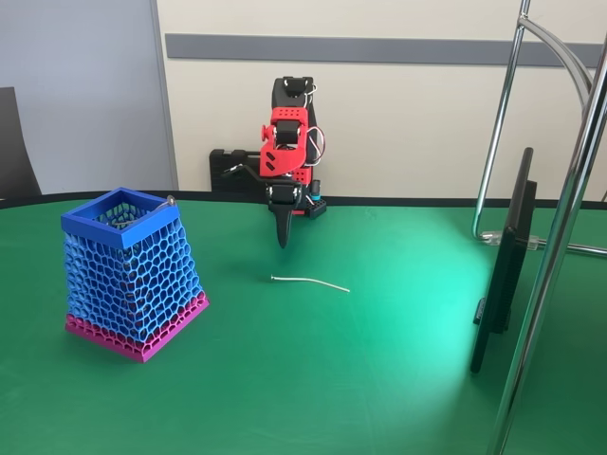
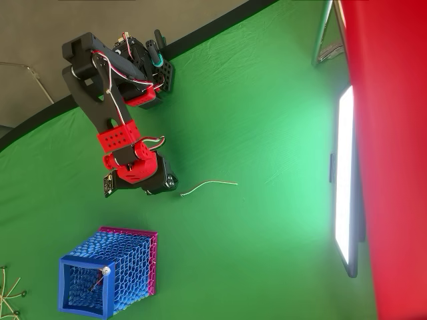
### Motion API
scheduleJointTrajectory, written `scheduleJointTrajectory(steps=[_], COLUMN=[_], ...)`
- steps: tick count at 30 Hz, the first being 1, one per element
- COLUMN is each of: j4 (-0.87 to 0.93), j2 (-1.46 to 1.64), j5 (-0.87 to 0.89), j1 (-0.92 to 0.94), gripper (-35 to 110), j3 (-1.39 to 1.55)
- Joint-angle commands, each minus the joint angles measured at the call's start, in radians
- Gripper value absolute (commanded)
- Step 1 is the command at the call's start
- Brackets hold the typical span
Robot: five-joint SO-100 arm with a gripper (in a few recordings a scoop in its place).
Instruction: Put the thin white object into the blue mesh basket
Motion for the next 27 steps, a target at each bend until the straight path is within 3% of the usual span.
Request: scheduleJointTrajectory(steps=[1, 11, 27], j4=[0.048, 0.189, 0.273], j2=[-0.061, -0.299, -0.56], j5=[0.02, 0.06, 0.06], j1=[0.005, -0.003, -0.025], gripper=[8, 13, 16], j3=[-0.115, -0.359, -0.561])
